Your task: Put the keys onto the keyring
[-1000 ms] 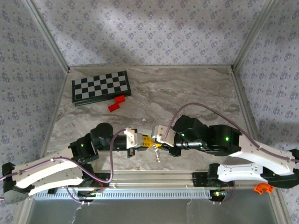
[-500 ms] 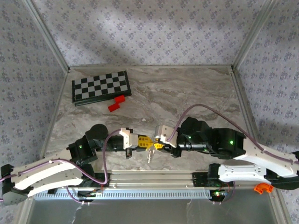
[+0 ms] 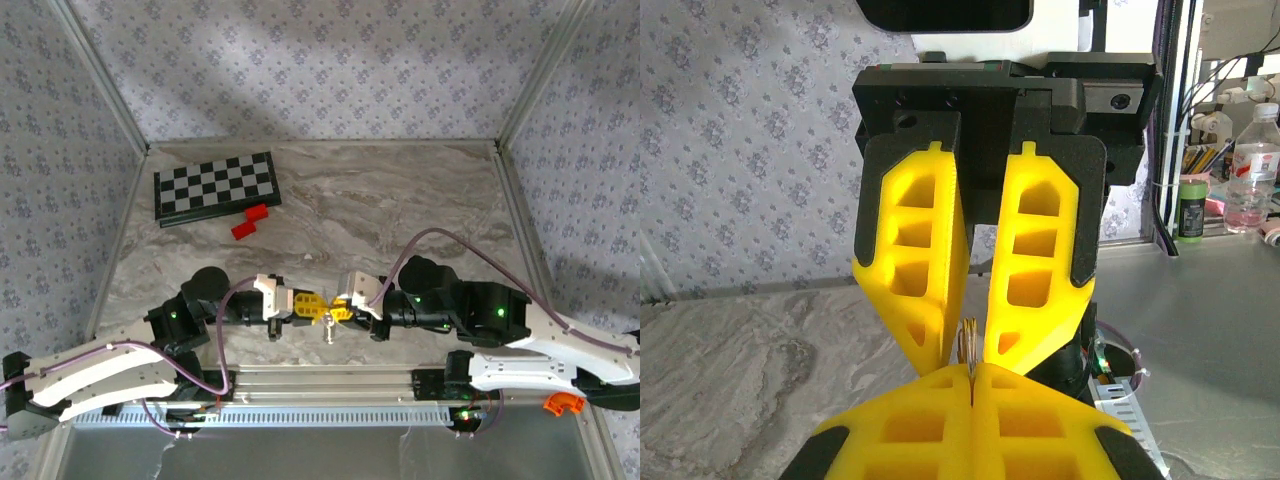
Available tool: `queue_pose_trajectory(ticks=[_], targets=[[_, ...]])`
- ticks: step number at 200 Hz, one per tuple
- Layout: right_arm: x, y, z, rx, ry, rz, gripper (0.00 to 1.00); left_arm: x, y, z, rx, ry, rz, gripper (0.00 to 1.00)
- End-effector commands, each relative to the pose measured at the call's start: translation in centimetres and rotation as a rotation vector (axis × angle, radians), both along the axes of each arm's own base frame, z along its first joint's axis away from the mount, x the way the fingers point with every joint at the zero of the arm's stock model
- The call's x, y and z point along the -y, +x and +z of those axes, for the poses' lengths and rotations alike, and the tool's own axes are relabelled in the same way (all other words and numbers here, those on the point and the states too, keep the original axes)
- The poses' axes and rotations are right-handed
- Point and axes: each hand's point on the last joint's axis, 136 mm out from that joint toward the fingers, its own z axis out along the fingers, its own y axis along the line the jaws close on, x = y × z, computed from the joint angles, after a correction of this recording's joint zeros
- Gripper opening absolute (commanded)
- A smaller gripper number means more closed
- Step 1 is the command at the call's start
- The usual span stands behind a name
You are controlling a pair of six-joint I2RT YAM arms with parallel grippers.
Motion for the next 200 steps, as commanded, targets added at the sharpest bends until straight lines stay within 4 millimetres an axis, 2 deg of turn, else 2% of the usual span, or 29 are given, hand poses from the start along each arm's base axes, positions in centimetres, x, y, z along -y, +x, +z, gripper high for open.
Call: queue_pose_trajectory(ticks=[1, 45, 61, 72, 79, 92, 97, 100, 107, 122, 132, 200], targets=[[-0.5, -0.3, 1.2, 0.005, 0.059, 0.014, 0.19, -0.1, -0.9, 1.5, 0.009, -0.049, -0.045, 0.00], [-0.3, 0.0, 1.1, 0.014, 0.050, 0.002, 0.00, -0.2, -0.8, 1.4, 0.007, -0.043, -0.033, 0.00], [-0.1, 0.2, 1.0, 0.018, 0.033, -0.010, 0.00, 0.0, -0.1, 0.9, 0.004, -0.015, 0.001, 0.00], [0.0, 0.5, 0.8, 0.022, 0.009, -0.025, 0.00, 0.0, 0.5, 0.3, 0.006, 0.016, 0.037, 0.14], [0.3, 0.5, 0.0, 0.015, -0.041, -0.031, 0.00, 0.1, 0.9, 0.0, 0.013, 0.036, 0.059, 0.22], [0.5, 0.8, -0.7, 0.013, -0.104, -0.045, 0.00, 0.2, 1.6, -0.9, 0.016, 0.088, 0.093, 0.28], [0.7, 1.0, -1.5, 0.010, -0.145, -0.051, 0.00, 0.2, 1.8, -1.1, 0.019, 0.103, 0.103, 0.29], [0.7, 1.0, -0.7, 0.016, -0.136, -0.055, 0.00, 0.2, 1.9, -1.3, 0.020, 0.114, 0.106, 0.29], [0.8, 1.1, -0.8, 0.009, -0.164, -0.060, 0.00, 0.3, 2.1, -1.6, 0.020, 0.131, 0.116, 0.28], [1.1, 1.1, -1.6, -0.003, -0.232, -0.059, 0.00, 0.3, 2.4, -2.1, 0.021, 0.155, 0.129, 0.17], [1.2, 1.0, -2.1, -0.007, -0.265, -0.053, 0.00, 0.4, 2.4, -2.2, 0.021, 0.160, 0.129, 0.14], [0.8, -0.2, -3.8, -0.084, -0.389, 0.037, 0.00, 0.6, 2.4, -2.4, 0.015, 0.169, 0.120, 0.13]])
